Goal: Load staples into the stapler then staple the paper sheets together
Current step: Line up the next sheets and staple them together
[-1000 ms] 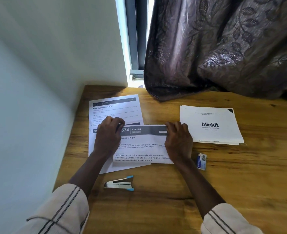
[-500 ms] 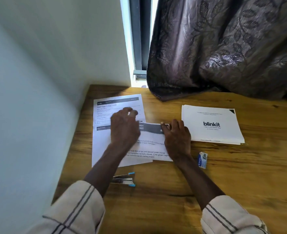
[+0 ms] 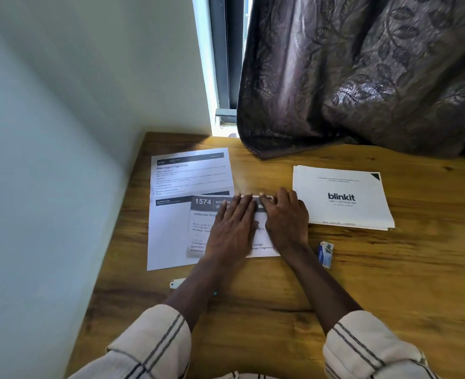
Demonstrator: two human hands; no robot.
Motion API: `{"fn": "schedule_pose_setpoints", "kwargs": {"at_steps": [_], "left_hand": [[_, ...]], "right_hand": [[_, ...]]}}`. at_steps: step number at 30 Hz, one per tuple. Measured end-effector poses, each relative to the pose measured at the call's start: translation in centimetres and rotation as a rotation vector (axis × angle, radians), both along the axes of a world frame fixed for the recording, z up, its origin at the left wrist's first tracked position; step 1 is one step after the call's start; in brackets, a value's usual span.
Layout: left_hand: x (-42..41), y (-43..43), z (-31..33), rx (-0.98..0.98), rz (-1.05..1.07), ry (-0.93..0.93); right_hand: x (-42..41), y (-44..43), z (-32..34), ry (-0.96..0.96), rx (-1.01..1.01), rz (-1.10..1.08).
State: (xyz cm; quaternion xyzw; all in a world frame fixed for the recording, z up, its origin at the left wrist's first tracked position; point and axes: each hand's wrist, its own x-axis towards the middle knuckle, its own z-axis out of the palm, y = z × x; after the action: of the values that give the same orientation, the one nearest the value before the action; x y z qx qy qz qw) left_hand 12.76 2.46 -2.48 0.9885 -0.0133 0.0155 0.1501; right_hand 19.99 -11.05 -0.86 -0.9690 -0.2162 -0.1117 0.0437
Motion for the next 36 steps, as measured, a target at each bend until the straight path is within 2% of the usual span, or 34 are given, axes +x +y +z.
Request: {"fn": "schedule_pose_setpoints", "kwargs": {"at_steps": [5,7,10,12,14,17,23,27,31,36], "left_hand": [[0.1,0.1,-0.4,0.045,-0.007,0.013],[0.0,0.1,-0.7,0.066,-0.02,0.007],[-0.2,0.3,-1.0,0.119,-0.058,-0.042],[-0.2,0.4,-1.3,0.149,-0.081,-0.034],[0.0,0.4,-1.5,0.141,-0.07,-0.019],[0.2,0.5,-1.4,0.123,-0.045,-0.013],[-0.2,1.7,-1.1,0.076,-0.055,-0.045],[-1.8,5.1,-0.4,0.142,-0.049,-0.038],[-3.5,9.0,0.2,0.17,0.041,0.015],[-3.8,9.1,0.4,0.12,0.073,0.032]], "right_hand": [[-0.3,0.7,1.4,0.085,0.061,-0.105],[-1.0,1.3,1.9,0.098,0.24,-0.149],[-2.5,2.7,2.4,0.198,0.654,-0.165],[-3.3,3.1,1.9,0.298,0.77,-0.12],[-3.4,2.7,0.6,0.337,0.704,-0.013],[-3.1,1.9,-1.5,0.268,0.53,0.091],[-3.1,2.3,-2.1,0.214,0.364,0.098],[-3.1,2.2,-2.6,0.162,0.285,0.056],[-3.2,2.2,-2.8,0.1,0.274,0.059],[-4.0,3.4,-2.0,0.133,0.244,-0.034]]}}
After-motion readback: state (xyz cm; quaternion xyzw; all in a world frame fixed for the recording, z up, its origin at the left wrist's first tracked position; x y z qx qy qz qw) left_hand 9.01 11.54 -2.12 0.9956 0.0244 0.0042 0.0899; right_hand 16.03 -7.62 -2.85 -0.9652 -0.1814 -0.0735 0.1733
